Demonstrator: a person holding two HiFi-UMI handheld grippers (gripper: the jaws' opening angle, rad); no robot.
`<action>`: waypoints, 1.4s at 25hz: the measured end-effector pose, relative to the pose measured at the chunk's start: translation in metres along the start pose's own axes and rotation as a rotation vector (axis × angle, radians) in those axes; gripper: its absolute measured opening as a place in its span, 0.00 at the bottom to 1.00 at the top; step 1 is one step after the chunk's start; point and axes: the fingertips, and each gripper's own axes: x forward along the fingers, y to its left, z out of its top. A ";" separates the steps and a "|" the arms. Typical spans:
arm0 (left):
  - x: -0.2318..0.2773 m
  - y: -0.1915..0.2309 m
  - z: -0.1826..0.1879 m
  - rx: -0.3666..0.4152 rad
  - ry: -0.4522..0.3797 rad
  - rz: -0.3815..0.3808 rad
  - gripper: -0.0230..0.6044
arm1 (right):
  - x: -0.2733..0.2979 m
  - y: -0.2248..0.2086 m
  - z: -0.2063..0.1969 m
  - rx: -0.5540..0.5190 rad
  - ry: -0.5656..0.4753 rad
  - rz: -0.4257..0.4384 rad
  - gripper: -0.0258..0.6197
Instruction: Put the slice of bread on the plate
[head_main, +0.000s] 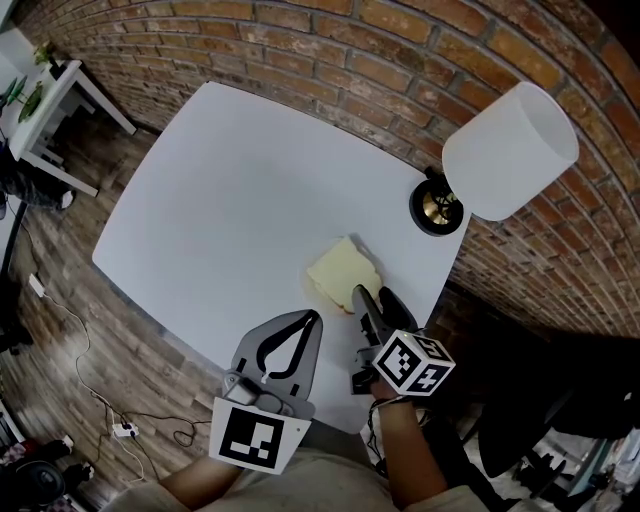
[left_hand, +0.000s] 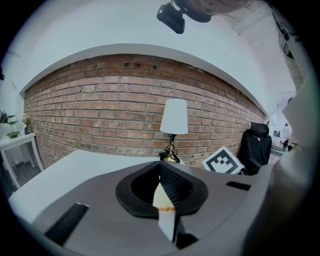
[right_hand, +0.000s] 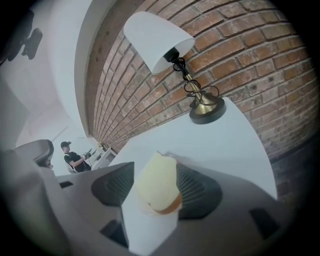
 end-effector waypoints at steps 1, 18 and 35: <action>-0.001 0.000 0.000 0.000 -0.001 0.000 0.05 | -0.001 0.002 0.001 -0.008 -0.003 0.003 0.45; -0.010 -0.005 0.004 0.007 -0.018 -0.013 0.05 | -0.035 0.044 0.030 -0.220 -0.119 -0.002 0.05; -0.052 -0.025 0.019 0.036 -0.089 -0.022 0.05 | -0.125 0.141 0.046 -0.473 -0.315 0.079 0.05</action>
